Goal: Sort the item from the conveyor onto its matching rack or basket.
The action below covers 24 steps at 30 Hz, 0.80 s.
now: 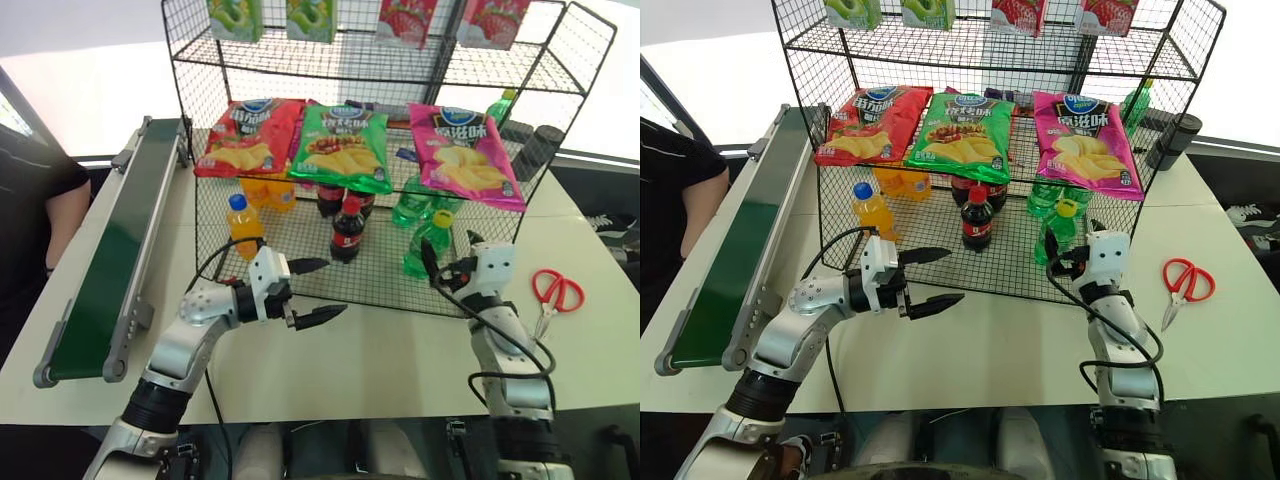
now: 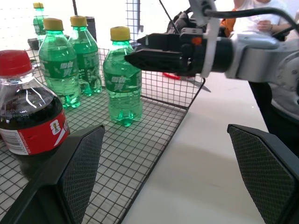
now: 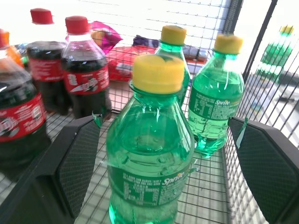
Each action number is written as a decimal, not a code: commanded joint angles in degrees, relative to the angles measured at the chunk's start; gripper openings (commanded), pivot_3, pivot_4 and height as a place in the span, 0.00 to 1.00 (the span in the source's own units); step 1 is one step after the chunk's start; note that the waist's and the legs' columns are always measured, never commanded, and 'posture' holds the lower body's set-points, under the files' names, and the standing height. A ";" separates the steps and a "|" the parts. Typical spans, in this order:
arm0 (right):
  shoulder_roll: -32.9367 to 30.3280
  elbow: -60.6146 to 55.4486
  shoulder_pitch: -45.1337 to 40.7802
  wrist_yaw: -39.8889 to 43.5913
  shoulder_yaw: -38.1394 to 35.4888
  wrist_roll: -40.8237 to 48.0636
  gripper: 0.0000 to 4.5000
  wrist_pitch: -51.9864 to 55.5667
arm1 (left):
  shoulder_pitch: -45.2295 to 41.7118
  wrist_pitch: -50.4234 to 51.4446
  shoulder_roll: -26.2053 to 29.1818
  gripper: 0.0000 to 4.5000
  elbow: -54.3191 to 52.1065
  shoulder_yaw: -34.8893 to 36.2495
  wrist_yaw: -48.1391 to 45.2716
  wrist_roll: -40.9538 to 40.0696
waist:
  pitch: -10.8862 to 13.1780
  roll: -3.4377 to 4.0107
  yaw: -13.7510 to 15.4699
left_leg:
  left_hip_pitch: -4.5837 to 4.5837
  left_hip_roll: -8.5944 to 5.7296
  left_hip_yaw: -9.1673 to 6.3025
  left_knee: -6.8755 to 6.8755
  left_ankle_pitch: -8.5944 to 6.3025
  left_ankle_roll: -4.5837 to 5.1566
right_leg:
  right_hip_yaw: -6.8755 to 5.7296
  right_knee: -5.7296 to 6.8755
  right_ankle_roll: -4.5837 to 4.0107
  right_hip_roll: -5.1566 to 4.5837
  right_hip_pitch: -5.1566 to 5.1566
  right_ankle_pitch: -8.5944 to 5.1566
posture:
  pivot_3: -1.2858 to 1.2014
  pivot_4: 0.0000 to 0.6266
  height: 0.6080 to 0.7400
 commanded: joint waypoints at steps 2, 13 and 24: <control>-3.30 -11.30 4.44 4.15 1.23 1.94 0.99 3.94 | -0.44 -1.50 1.33 1.00 1.38 1.86 2.10 2.14 | 0.00 0.00 0.08 | 0.03 0.00 0.00 -0.01 0.00 0.00 | 0.00 -0.01 0.00 0.01 0.02 0.00 | 0.52 0.24 1.00; -13.06 -22.61 21.12 18.01 -7.41 13.18 0.99 7.16 | 8.56 -3.28 8.88 1.00 2.48 10.79 4.11 1.79 | 0.03 -0.04 0.26 | 0.47 0.03 0.01 -0.14 -0.02 0.03 | 0.00 -0.13 -0.03 -0.02 0.42 -0.03 | 0.52 0.24 1.00; -17.40 -22.28 21.96 21.43 -13.79 16.96 0.99 10.48 | 12.39 -5.29 12.09 1.00 5.33 15.65 2.71 1.43 | 0.02 -0.05 0.32 | 0.60 0.03 0.05 -0.17 -0.03 0.03 | 0.03 -0.08 -0.07 -0.04 0.46 -0.06 | 0.52 0.24 1.00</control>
